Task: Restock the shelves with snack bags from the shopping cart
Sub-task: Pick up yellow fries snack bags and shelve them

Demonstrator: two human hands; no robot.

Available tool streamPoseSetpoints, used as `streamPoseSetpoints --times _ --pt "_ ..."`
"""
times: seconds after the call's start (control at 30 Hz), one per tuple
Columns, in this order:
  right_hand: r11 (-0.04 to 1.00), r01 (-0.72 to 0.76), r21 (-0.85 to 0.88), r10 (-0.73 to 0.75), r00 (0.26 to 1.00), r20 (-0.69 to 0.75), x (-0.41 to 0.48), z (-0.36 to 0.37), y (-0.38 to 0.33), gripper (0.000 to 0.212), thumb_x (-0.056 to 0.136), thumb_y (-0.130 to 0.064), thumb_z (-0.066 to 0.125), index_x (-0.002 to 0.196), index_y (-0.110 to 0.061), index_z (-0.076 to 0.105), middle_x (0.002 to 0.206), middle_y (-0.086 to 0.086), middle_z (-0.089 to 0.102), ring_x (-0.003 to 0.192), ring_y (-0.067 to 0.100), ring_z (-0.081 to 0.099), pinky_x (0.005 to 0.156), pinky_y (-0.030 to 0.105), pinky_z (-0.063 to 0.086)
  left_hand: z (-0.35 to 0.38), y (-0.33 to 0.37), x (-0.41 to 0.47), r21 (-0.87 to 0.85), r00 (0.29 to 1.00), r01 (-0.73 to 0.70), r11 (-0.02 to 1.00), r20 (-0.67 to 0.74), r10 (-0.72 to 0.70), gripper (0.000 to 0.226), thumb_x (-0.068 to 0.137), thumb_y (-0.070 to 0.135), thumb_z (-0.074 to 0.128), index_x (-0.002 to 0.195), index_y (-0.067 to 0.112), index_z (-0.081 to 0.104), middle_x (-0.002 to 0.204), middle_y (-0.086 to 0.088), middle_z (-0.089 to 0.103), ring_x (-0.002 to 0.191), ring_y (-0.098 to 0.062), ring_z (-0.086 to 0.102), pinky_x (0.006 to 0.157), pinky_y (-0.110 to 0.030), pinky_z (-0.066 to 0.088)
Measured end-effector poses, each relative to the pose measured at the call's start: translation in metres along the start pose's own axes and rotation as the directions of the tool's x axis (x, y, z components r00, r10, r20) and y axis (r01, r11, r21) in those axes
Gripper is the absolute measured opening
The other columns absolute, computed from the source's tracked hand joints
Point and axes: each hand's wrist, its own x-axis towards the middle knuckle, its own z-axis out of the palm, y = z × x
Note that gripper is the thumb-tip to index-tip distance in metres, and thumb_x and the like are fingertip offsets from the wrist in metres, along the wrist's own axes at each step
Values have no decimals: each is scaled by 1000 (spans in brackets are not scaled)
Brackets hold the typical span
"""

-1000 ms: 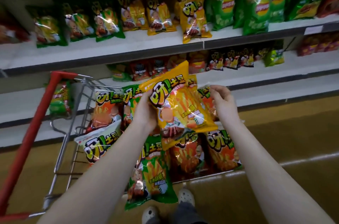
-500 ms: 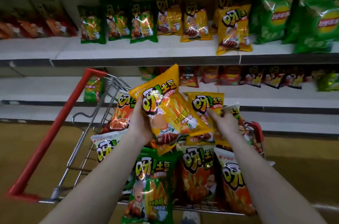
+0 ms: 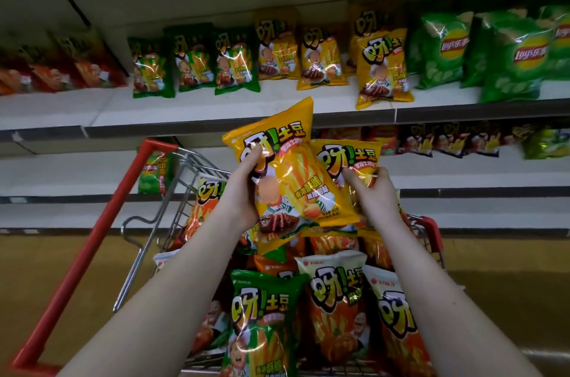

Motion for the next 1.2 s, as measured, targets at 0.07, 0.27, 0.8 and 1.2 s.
streamPoseSetpoints --times 0.07,0.27,0.8,1.2 --pt "1000 -3 -10 3 1000 -13 -2 4 -8 89 68 -69 62 132 -9 42 126 12 57 113 31 56 96 47 47 1 8 2 40 999 -22 999 43 20 15 90 37 54 93 24 60 97 4 59 82 -14 56 66 -26 47" --pt "998 59 0 -59 995 -78 -4 21 -35 95 66 -72 58 134 -8 41 128 11 56 117 29 54 100 46 44 -23 39 27 46 997 -6 999 75 3 19 91 17 48 73 15 43 81 -1 45 64 -17 44 50 -22 43" --pt "974 223 -34 -226 953 -201 92 65 -123 53 78 -55 66 114 -18 56 110 5 64 102 23 60 88 40 49 -16 139 149 7 993 -105 994 55 105 96 45 36 89 130 12 52 118 -14 67 100 -30 67 86 -46 56" --pt "975 221 6 -209 929 -307 233 63 -128 63 86 -38 65 136 -10 37 131 6 54 120 23 51 90 29 39 19 146 277 221 916 -295 929 -212 341 70 82 31 73 139 13 35 125 -7 49 114 -28 50 93 -38 39"
